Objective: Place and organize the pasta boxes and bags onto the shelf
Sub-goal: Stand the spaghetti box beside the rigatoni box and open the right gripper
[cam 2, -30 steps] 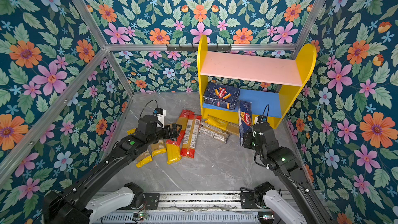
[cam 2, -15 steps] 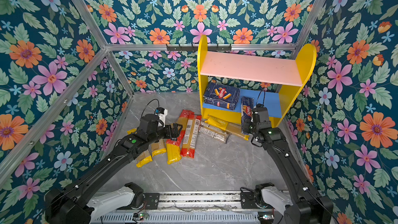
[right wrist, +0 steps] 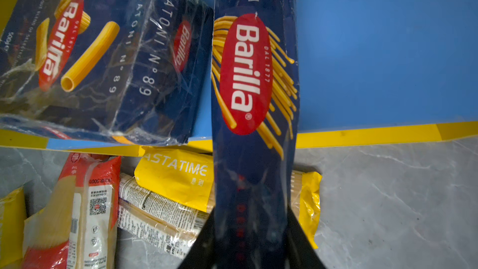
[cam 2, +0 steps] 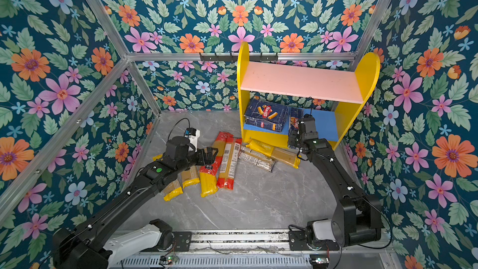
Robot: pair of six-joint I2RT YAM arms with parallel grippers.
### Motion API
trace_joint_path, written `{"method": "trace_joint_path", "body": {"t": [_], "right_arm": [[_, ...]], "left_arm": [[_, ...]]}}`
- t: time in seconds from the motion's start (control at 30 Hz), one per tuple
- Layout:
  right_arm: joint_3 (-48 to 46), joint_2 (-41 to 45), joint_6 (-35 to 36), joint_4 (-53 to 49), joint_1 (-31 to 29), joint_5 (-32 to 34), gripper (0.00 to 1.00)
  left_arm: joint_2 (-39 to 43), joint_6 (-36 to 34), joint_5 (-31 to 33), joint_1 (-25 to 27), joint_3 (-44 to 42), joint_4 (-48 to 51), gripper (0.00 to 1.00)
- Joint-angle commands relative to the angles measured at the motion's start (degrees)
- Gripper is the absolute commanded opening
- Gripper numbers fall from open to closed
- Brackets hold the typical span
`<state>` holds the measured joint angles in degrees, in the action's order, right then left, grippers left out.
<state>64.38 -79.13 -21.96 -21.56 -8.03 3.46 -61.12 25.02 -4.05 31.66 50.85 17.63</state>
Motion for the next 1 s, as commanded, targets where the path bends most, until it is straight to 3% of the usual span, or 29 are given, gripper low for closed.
{"method": "trace_joint_path", "body": {"t": [0.0,0.5,0.6,0.73,0.83,0.97], "right_arm": [[1.74,-1.29,0.51,8.22,0.03,1.87,0.28],[6.41,-9.08,-1.59,8.68,0.03,4.71,0.35],[6.89,-9.37,-1.60,8.32,0.03,4.70,0.45],[6.15,-7.97,-1.79,7.13,0.08,4.49,0.84],[4.66,-5.40,-2.11,6.01,0.04,4.27,0.92],[1.73,-0.26,-2.77,2.61,0.03,3.45,0.94]], "left_arm": [[0.27,-1.19,1.02,-0.08,0.39,-0.67,1.00],[1.08,-2.41,1.94,-0.11,-0.41,-0.23,1.00],[1.28,-2.59,1.68,-0.11,-0.66,-0.23,1.00],[1.89,-2.67,1.76,-0.11,-0.91,0.04,1.00],[2.58,-2.61,1.43,-0.11,-1.19,0.12,1.00],[4.17,-1.99,0.77,-0.09,-1.75,0.29,1.00]]}}
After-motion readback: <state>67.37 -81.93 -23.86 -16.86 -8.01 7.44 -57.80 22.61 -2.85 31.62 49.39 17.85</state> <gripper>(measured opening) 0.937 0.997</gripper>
